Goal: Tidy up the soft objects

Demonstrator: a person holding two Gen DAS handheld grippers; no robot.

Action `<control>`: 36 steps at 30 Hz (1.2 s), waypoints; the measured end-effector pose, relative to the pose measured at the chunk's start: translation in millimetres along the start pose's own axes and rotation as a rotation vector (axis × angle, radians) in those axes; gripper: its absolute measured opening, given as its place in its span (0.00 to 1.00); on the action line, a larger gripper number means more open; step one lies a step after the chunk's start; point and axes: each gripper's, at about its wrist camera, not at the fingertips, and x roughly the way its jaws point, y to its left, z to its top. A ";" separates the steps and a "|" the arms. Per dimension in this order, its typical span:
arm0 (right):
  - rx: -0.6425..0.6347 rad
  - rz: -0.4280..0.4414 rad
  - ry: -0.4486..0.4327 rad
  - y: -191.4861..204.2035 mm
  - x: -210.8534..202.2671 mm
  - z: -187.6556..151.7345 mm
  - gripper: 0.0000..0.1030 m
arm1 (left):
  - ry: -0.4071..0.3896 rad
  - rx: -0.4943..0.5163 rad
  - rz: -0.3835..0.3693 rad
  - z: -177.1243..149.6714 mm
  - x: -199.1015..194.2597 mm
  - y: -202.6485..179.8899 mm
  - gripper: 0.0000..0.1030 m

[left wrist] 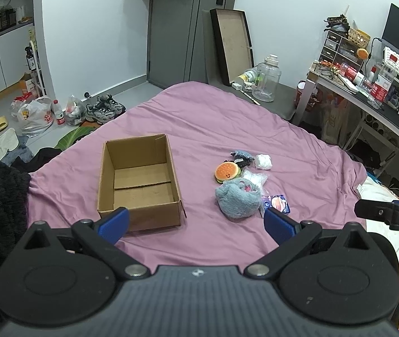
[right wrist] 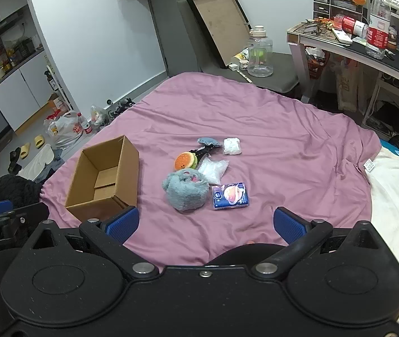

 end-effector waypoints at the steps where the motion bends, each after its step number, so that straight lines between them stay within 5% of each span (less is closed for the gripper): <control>1: 0.000 0.000 0.001 0.2 0.1 0.0 1.00 | 0.000 -0.001 0.000 0.1 0.2 0.5 0.98; 36: 0.009 0.030 0.020 -3.6 22.1 -5.3 1.00 | -0.009 -0.003 -0.004 -1.6 9.0 1.1 0.98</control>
